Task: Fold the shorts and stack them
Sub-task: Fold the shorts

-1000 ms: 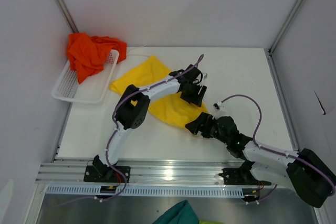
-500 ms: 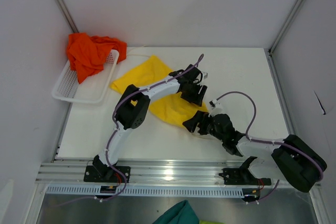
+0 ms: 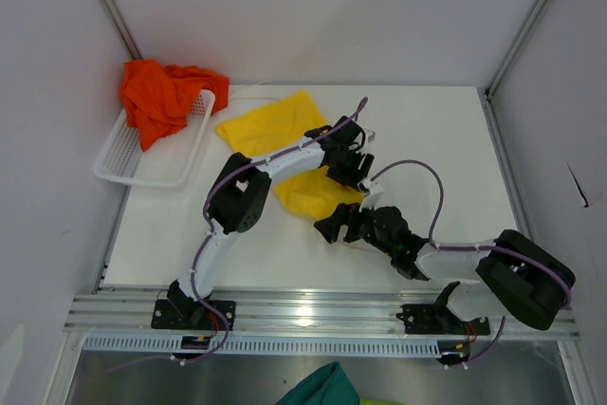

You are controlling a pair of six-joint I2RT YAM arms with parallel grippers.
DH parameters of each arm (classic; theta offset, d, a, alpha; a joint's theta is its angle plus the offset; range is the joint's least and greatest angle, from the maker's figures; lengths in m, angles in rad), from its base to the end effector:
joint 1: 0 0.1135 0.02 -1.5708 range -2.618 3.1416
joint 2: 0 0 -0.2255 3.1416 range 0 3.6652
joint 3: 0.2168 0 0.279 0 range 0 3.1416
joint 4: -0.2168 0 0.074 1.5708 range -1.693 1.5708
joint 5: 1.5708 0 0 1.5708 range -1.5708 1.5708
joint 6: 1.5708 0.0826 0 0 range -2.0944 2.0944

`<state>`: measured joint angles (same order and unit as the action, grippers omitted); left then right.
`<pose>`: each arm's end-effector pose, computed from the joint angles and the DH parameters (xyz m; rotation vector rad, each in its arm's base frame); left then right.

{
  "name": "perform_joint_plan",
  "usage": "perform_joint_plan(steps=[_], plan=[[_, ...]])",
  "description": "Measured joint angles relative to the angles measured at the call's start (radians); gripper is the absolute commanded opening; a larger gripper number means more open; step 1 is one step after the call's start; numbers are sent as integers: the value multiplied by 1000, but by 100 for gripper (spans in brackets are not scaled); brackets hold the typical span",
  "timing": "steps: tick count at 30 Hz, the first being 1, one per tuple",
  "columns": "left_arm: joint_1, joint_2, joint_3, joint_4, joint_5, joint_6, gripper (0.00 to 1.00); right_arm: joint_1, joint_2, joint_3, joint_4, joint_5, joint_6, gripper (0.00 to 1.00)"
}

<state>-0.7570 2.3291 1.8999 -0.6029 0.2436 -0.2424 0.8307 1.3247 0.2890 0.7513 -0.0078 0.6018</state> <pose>0.3693 -0.3763 0.0861 0.7782 2.5975 -0.6497 0.2058 0.2263 0.0845 -0.2316 1.9646 0.9793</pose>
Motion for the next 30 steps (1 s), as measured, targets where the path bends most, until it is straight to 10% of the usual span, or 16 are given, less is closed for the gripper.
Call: perform_joint_plan(steps=[18, 30], plan=[[10, 18, 31, -18, 34, 0, 69, 218, 140, 51, 148, 339, -224, 99], [14, 20, 30, -16, 51, -3, 69, 177, 245, 137, 189, 188, -274, 100]])
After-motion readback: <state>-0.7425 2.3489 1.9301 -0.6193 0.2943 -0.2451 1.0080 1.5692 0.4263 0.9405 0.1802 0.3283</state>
